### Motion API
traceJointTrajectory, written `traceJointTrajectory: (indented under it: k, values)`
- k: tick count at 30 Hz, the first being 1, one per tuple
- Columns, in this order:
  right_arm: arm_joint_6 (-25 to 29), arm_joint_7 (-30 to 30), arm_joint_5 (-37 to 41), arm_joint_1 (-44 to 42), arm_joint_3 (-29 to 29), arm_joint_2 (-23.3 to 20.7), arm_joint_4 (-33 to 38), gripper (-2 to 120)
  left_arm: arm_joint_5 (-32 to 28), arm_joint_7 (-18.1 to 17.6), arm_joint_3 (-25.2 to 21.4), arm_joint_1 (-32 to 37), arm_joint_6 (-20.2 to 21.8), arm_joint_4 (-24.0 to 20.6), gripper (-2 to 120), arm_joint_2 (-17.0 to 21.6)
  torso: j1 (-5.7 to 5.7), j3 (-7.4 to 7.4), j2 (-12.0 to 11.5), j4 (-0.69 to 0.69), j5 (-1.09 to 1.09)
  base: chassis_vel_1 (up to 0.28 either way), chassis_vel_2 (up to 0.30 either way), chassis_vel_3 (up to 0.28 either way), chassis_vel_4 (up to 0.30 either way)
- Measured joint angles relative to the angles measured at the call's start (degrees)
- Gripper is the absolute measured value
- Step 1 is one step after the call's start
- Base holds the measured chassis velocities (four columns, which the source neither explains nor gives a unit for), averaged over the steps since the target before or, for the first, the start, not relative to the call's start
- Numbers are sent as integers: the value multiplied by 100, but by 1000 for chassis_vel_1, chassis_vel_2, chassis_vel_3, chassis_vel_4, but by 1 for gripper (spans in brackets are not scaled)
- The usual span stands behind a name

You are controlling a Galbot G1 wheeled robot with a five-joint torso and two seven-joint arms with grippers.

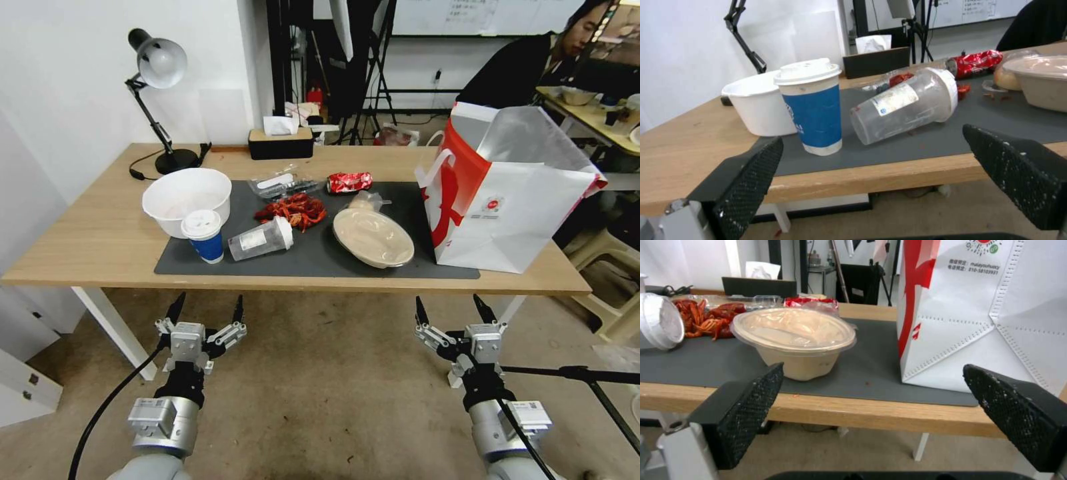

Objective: Pick up the trash from the table and place it into the takeout bag.

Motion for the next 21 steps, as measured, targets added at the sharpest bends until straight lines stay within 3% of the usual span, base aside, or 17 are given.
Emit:
traceJointTrajectory:
  k: [21]
  values:
    - [0, 0, 0, 0, 0, 0, 0, 100, 0, 0, 0, 0, 0, 0, 100, 0, 0, 0, 0, 0, 0, 0, 0, 0, 0]
